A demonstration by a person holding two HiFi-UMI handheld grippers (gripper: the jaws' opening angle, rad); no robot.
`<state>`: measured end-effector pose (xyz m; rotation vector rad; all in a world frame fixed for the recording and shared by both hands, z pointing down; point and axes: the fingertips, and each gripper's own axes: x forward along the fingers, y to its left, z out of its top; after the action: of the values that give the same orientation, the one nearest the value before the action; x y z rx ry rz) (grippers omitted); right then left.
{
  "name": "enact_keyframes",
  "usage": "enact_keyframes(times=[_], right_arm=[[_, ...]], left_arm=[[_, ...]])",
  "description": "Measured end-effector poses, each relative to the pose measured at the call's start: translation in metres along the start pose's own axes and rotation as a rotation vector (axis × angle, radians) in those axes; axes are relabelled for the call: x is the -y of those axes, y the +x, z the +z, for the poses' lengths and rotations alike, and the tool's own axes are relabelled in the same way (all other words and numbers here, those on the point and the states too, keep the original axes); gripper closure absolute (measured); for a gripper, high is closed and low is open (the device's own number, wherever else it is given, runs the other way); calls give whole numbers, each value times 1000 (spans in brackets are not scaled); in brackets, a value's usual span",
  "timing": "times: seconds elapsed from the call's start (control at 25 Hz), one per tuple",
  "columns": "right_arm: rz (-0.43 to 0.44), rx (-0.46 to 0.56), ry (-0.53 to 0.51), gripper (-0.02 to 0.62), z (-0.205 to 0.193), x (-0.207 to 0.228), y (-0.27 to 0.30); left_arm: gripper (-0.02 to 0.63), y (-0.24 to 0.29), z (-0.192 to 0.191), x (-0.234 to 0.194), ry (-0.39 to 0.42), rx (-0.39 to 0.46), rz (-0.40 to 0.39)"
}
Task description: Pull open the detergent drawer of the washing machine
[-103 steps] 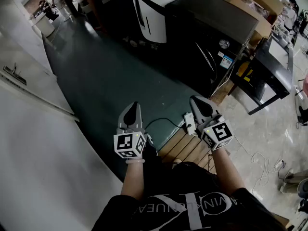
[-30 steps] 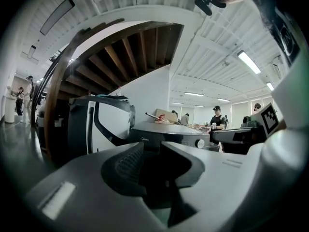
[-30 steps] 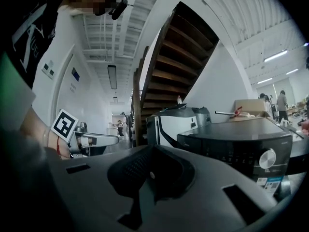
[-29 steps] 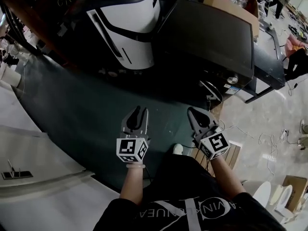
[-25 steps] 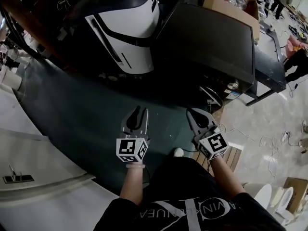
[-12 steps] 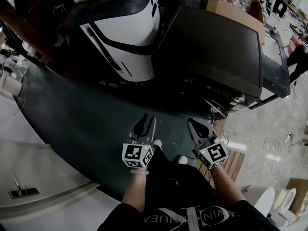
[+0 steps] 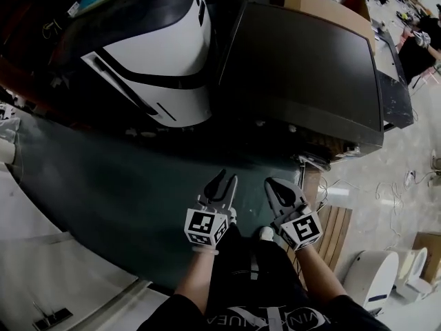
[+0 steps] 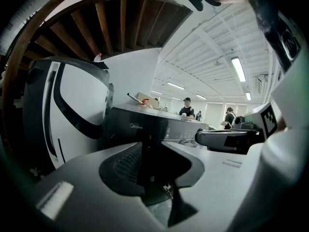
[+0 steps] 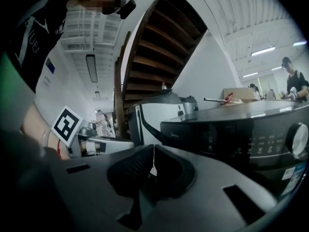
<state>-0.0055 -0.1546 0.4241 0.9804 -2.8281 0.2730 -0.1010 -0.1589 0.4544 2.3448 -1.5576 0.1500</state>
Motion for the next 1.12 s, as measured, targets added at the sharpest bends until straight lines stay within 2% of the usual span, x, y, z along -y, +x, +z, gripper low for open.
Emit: enact_keyframes(times=[0.16, 0.36, 0.6, 0.8, 1.12], right_arm=[[-55, -14, 26, 583, -13, 14, 19], [-106, -23, 49, 583, -30, 28, 41], [-147, -26, 40, 583, -47, 43, 69], [-191, -16, 80, 583, -58, 50, 80], [-217, -28, 123, 583, -76, 52, 91]], left_arm=[[495, 34, -10, -13, -47, -3, -68], [495, 67, -19, -32, -223, 41, -135], [494, 105, -26, -47, -334, 73, -216], [486, 127, -31, -56, -503, 127, -271], [437, 152, -24, -62, -624, 204, -357]])
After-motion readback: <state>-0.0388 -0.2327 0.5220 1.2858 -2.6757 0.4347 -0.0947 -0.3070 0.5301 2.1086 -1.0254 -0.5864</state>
